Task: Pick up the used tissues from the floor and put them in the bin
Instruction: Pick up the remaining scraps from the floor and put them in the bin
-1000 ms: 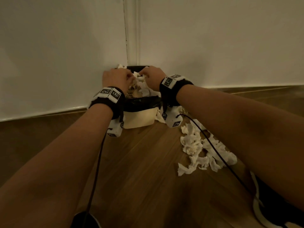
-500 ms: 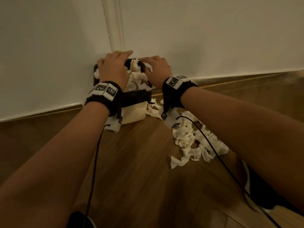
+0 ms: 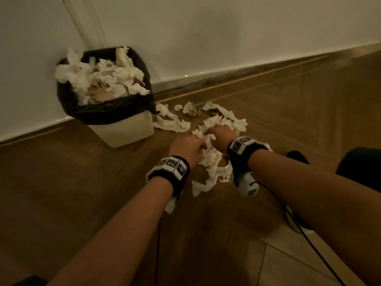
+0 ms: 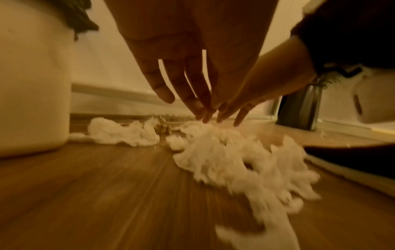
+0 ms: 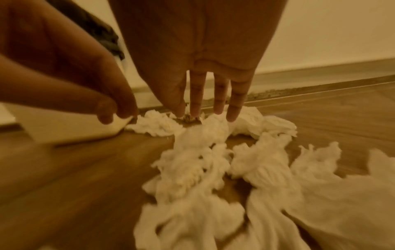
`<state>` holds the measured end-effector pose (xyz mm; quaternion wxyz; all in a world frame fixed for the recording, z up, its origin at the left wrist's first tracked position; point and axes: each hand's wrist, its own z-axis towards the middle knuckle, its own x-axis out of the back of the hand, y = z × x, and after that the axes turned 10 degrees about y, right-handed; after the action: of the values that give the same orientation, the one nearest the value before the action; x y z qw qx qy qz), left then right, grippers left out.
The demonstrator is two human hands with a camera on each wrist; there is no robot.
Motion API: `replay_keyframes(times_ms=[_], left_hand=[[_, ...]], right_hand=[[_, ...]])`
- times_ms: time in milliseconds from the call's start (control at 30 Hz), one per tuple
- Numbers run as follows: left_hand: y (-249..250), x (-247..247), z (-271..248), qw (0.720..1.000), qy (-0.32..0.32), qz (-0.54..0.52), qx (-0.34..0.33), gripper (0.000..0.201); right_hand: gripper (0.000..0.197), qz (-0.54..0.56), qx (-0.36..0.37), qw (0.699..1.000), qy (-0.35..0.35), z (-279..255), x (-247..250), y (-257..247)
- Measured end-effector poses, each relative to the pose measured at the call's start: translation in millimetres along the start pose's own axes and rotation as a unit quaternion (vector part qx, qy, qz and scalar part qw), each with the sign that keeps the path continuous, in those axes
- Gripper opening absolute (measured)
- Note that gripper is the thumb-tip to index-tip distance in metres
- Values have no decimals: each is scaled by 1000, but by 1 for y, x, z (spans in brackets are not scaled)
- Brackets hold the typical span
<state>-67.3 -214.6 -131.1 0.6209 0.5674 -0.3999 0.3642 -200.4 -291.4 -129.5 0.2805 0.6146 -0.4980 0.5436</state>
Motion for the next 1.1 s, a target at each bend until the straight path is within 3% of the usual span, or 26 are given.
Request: replay_keyframes(times_ms=[67, 233, 400, 533, 633, 800, 967, 1100], left_hand=[[2, -18, -7, 998, -46, 28, -15, 25], [-4, -42, -14, 988, -146, 30, -35, 38], [-10, -61, -17, 980, -189, 37, -44, 69], [-16, -70, -21, 972, -221, 66, -45, 67], [-17, -72, -28, 971, -210, 86, -73, 61], [-14, -77, -34, 969, -136, 166, -126, 79], [-8, -78, -33, 943, -191, 179, -207, 61], [-9, -76, -31, 941, -211, 166, -207, 40]], right_hand=[[49, -32, 17, 999, -35, -6, -13, 7], [64, -41, 47, 997, -46, -14, -38, 12], [53, -59, 82, 993, -64, -12, -48, 10], [40, -92, 70, 992, -58, -12, -52, 9], [30, -77, 48, 995, -32, -11, -55, 10], [29, 84, -67, 990, 86, -13, -52, 21], [31, 329, -209, 900, 193, -19, -52, 35], [31, 541, -273, 768, 206, -25, -50, 38]])
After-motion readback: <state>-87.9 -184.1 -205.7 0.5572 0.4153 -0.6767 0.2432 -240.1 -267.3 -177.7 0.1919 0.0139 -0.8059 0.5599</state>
